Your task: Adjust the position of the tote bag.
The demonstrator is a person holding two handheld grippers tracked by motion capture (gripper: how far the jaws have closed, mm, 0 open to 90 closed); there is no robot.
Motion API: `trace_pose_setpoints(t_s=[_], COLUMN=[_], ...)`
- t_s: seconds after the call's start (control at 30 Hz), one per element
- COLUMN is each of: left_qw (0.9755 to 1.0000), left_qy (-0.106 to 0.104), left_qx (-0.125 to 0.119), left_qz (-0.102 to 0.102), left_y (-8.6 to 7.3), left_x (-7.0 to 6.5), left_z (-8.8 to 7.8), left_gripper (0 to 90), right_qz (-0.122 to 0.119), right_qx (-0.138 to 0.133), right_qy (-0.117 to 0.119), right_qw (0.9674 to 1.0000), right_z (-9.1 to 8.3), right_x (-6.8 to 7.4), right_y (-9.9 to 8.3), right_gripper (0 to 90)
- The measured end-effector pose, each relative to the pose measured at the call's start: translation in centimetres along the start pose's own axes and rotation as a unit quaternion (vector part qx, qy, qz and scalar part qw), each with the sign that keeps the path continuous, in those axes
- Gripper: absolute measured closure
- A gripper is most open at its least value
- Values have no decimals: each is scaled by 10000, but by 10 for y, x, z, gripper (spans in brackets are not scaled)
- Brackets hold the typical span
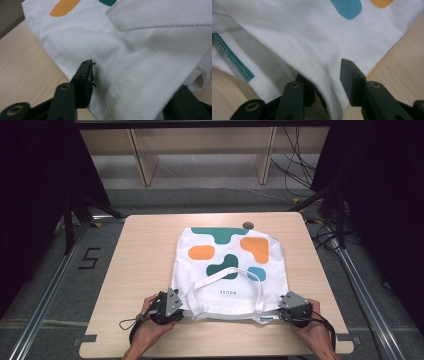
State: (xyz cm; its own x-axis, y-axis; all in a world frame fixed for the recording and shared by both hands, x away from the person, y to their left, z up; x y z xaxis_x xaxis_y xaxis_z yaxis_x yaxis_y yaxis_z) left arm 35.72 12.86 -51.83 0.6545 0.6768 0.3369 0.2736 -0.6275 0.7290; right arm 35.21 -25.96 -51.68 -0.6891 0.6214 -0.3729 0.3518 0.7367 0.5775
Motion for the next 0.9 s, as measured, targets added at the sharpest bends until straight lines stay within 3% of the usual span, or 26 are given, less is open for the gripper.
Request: trace_pose_setpoints(t_s=[0.03, 0.07, 0.13, 0.17, 0.27, 0.3, 0.33, 0.5, 0.6, 0.67, 0.7, 0.8, 0.9], left_qw=[10000, 9999, 9999, 9998, 9996, 9998, 9998, 9993, 9984, 9984, 9984, 9988, 9978], left_qy=[-73, -80, -39, -30, -59, -51, -51, -67, 91, 58, 5, -18, -69], left_qx=[18, 18, 36, 41, 43, 112, 151, 295, 474, 454, 345, 247, 141], left_qz=[-41, -64, -150, -216, -288, -173, -105, -233, -287, -331, -454, -429, -641], left_y=[0, -1, -3, -4, -7, -7, -7, -11, -12, -12, -12, -11, -12], left_x=[2, 4, 9, 11, 12, 12, 13, 14, 15, 16, 17, 18, 19], left_z=[1, 2, 2, 1, -1, -1, -1, 2, 1, 1, -2, -3, -5], left_gripper=[531, 578, 692, 739, 795, 812, 818, 820, 812, 821, 832, 840, 832], right_qz=[76, 63, 264, 208, 238, 242, 291, 310, 339, 345, 379, 404, 463], right_qx=[-41, -78, -107, -104, -92, -103, -129, -238, -279, -307, -349, -413, -484], right_qy=[27, 62, 95, 86, 95, 108, 62, -2, -89, -107, -142, -164, -167], right_qw=[10000, 9999, 9995, 9997, 9996, 9996, 9995, 9992, 9990, 9989, 9986, 9982, 9976], right_z=[0, 0, -2, -1, -1, -1, -2, -6, -9, -10, -13, -16, -19], right_x=[0, -1, -1, -2, -4, -3, -3, -7, -6, -7, -7, -9, -10], right_y=[1, 1, 0, 0, -2, -2, -1, -1, 1, 2, 3, 4, 5], right_gripper=[692, 718, 772, 784, 794, 806, 814, 840, 849, 852, 858, 862, 862])
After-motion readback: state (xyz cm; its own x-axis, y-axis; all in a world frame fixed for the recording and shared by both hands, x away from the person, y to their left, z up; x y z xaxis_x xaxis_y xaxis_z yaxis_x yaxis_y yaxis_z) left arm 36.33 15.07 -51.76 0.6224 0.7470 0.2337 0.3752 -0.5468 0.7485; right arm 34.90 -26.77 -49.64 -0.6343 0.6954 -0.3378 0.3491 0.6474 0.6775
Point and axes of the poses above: each handheld gripper's, and its own axes: z roughly forward along the jaws, y roughly out of its top, x roughly to its left, the point moved 3 cm from there along z, roughly forward along the jaws, and after that the axes turned 2 degrees about y, right-handed, at the moved point
